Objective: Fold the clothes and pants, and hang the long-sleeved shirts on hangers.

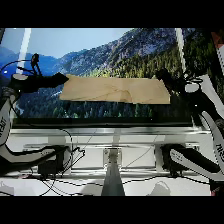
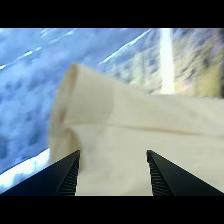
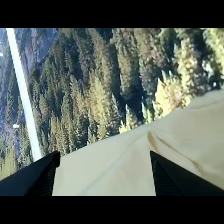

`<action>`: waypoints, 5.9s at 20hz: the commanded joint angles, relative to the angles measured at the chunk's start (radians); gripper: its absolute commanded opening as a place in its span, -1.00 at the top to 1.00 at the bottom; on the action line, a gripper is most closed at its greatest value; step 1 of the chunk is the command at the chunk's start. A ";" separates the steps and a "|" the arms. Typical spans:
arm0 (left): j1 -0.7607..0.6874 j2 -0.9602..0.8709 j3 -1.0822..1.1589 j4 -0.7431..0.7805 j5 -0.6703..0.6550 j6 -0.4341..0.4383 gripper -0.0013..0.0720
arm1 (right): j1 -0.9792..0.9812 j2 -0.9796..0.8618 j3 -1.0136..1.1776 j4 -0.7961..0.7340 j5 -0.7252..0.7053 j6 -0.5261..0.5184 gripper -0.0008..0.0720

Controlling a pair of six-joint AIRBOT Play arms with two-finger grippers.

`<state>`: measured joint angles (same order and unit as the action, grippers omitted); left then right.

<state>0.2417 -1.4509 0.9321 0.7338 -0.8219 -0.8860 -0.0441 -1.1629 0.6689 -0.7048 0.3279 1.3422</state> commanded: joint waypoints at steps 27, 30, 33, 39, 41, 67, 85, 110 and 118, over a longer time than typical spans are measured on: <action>-0.056 0.378 0.233 0.050 -0.460 -0.042 0.92 | 0.595 -0.364 0.479 -0.079 0.201 -0.050 0.94; -0.056 0.482 0.233 0.050 -0.459 -0.054 0.92 | 0.716 -0.576 0.685 -0.077 0.275 0.049 0.94; -0.058 0.520 0.233 0.039 -0.459 -0.053 0.92 | 0.800 -0.726 0.860 -0.077 0.283 0.136 0.94; -0.089 0.484 0.232 -0.025 -0.431 -0.050 0.92 | 0.704 -0.678 0.914 -0.297 0.408 0.129 0.94; -0.151 0.432 0.232 -0.040 -0.427 -0.050 0.92 | 0.605 -0.622 0.914 -0.401 0.541 0.129 0.94; -0.887 -0.106 0.298 -0.093 0.225 -0.012 -0.98 | -0.238 -0.396 0.330 -0.118 0.827 -0.146 -0.38; -0.610 -0.023 0.298 1.038 -0.228 -0.464 -0.30 | 0.219 -0.397 0.262 0.000 0.532 -0.147 0.71; -0.329 0.256 0.297 1.043 -0.327 -0.686 0.25 | -0.849 0.186 0.407 -0.831 1.023 0.456 0.94; -0.329 0.256 0.297 1.008 -0.327 -0.686 0.25 | -1.059 0.188 0.349 -0.981 1.074 0.443 0.94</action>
<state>-0.0887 -1.1942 1.2289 1.7508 -1.1492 -1.5715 -1.0317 -0.9771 1.0267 -1.6066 1.3666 1.7920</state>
